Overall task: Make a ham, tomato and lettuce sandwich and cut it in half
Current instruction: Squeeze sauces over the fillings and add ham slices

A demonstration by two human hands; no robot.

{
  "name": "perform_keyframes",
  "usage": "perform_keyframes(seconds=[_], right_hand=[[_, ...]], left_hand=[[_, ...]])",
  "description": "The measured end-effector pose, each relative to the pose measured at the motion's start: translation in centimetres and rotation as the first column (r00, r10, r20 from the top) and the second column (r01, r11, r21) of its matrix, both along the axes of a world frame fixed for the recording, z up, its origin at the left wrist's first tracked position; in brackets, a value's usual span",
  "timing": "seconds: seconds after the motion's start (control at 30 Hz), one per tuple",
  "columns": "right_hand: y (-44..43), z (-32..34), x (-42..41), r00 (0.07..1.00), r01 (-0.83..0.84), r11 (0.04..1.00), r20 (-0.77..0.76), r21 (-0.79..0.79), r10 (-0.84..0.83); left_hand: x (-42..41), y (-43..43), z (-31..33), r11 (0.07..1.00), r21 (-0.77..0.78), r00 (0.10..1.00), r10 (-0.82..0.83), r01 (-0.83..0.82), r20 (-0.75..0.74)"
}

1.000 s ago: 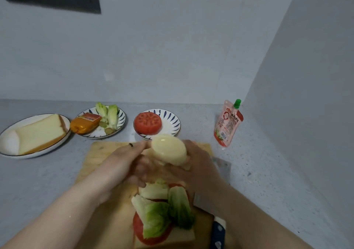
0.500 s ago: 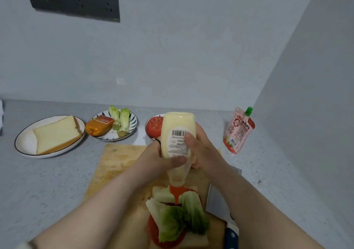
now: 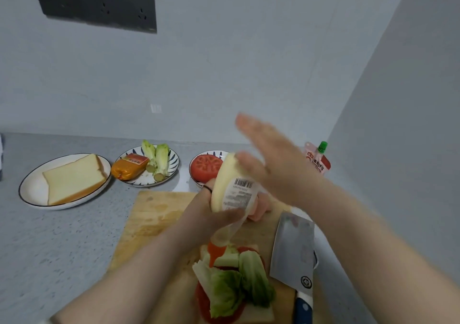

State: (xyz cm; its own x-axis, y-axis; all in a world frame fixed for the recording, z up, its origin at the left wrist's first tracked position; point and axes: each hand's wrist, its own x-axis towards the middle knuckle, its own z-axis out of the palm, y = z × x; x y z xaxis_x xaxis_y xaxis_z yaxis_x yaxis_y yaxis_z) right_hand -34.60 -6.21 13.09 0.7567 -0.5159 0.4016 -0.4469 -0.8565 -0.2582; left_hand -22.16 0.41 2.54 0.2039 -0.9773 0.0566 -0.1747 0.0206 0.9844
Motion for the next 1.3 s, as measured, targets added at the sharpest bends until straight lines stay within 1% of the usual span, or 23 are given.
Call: perform_keyframes(seconds=[0.03, 0.07, 0.1, 0.17, 0.2, 0.3, 0.33, 0.4, 0.43, 0.53, 0.63, 0.67, 0.73, 0.77, 0.87, 0.9, 0.93, 1.0, 1.1, 1.13, 1.2, 1.23, 1.3], right_hand=[[0.1, 0.5, -0.1, 0.981, 0.027, 1.000, 0.194, -0.008, -0.025], [0.1, 0.7, -0.2, 0.955, 0.055, 0.998, 0.292, 0.011, -0.055], [0.1, 0.6, 0.0, 0.962, 0.057, 0.996, 0.263, 0.065, -0.073], [0.3, -1.2, 0.3, 0.996, 0.071, 0.983, -0.063, 0.170, -0.061], [0.2, -1.8, 0.2, 0.993, 0.063, 0.982, -0.113, 0.179, -0.043], [-0.1, -1.4, 0.1, 0.970, 0.045, 0.988, 0.231, 0.151, -0.079], [0.0, -1.4, 0.5, 0.982, 0.029, 0.990, 0.183, 0.141, -0.055], [-0.2, -2.4, 0.5, 0.999, 0.010, 0.985, -0.039, 0.174, -0.003], [-0.4, -2.7, 0.5, 0.999, 0.017, 0.982, -0.040, 0.189, -0.009], [-0.5, -2.2, 0.6, 0.964, 0.040, 0.983, 0.252, 0.179, -0.085], [-0.5, -3.2, 0.6, 0.999, 0.002, 0.985, -0.045, 0.171, 0.006], [-0.5, -3.3, 0.5, 0.999, -0.006, 0.987, -0.037, 0.159, 0.012], [-0.6, -2.8, 0.3, 0.973, 0.026, 0.983, 0.222, 0.181, -0.067], [-0.7, -2.6, 0.3, 0.957, 0.023, 0.974, 0.277, 0.226, -0.087], [-0.2, -3.7, 0.2, 1.000, -0.030, 0.980, 0.009, 0.199, 0.028], [-0.2, -3.9, 0.1, 0.999, -0.025, 0.983, 0.034, 0.181, 0.019], [-0.5, -3.8, 0.0, 0.987, 0.009, 0.979, 0.153, 0.203, -0.041], [-0.6, -3.7, 0.0, 0.950, 0.001, 0.953, 0.299, 0.304, -0.096], [0.3, -5.2, 0.3, 0.984, -0.047, 0.904, 0.177, 0.426, -0.033], [0.4, -5.6, 0.3, 0.966, -0.077, 0.851, 0.249, 0.520, -0.065], [0.2, -5.8, -0.2, 0.875, -0.185, 0.639, 0.421, 0.747, -0.238], [0.2, -5.8, -0.5, 0.846, -0.223, 0.561, 0.444, 0.797, -0.295], [0.4, -5.9, -0.9, 0.859, -0.187, 0.589, 0.421, 0.787, -0.290]], left_hand=[[0.1, -0.1, -0.1, 1.000, -0.010, 1.000, -0.012, 0.012, 0.010], [0.2, -0.1, -0.2, 1.000, -0.019, 1.000, -0.016, 0.016, 0.009], [0.3, -0.2, -0.2, 0.999, -0.028, 1.000, -0.018, 0.018, 0.011], [0.2, -0.2, -0.4, 0.999, -0.030, 0.999, -0.012, 0.013, 0.052], [0.2, -0.1, -0.5, 1.000, -0.029, 0.997, -0.003, 0.006, 0.083], [0.4, -0.3, -0.6, 0.999, -0.052, 0.995, -0.002, 0.007, 0.099], [0.5, -0.3, -0.6, 0.998, -0.060, 0.997, 0.018, -0.014, 0.075], [0.8, -0.5, -0.5, 0.998, -0.059, 0.997, 0.037, -0.033, 0.070], [0.9, -0.5, -0.5, 0.998, -0.056, 0.995, 0.039, -0.034, 0.091], [1.1, -0.7, -0.4, 0.998, -0.063, 0.994, 0.028, -0.021, 0.109], [0.8, -0.6, -0.5, 0.998, -0.053, 0.995, 0.035, -0.030, 0.091], [0.7, -0.5, -0.5, 0.999, -0.052, 0.994, 0.022, -0.017, 0.105], [0.7, -0.6, -0.3, 0.998, -0.057, 0.995, -0.009, 0.015, 0.101], [0.7, -0.7, -0.3, 0.998, -0.062, 0.997, -0.006, 0.011, 0.078], [0.5, -0.6, -0.1, 0.998, -0.056, 0.997, -0.003, 0.008, 0.075], [0.4, -0.5, 0.1, 0.998, -0.059, 0.997, -0.013, 0.017, 0.078], [0.5, -0.5, 0.2, 0.997, -0.068, 0.996, -0.037, 0.042, 0.075], [0.5, -0.5, 0.3, 0.993, -0.093, 0.997, -0.062, 0.067, 0.052], [0.0, -0.4, 0.7, 0.995, -0.066, 0.997, -0.076, 0.078, 0.035], [-0.1, -0.4, 0.8, 0.994, -0.065, 0.996, -0.083, 0.084, 0.027], [0.0, -0.2, 0.7, 0.992, -0.059, 0.994, -0.111, 0.109, -0.024], [0.0, -0.2, 0.8, 0.992, -0.042, 0.991, -0.121, 0.119, -0.058], [0.2, -0.1, 1.1, 0.991, 0.015, 0.989, -0.133, 0.134, -0.069]])
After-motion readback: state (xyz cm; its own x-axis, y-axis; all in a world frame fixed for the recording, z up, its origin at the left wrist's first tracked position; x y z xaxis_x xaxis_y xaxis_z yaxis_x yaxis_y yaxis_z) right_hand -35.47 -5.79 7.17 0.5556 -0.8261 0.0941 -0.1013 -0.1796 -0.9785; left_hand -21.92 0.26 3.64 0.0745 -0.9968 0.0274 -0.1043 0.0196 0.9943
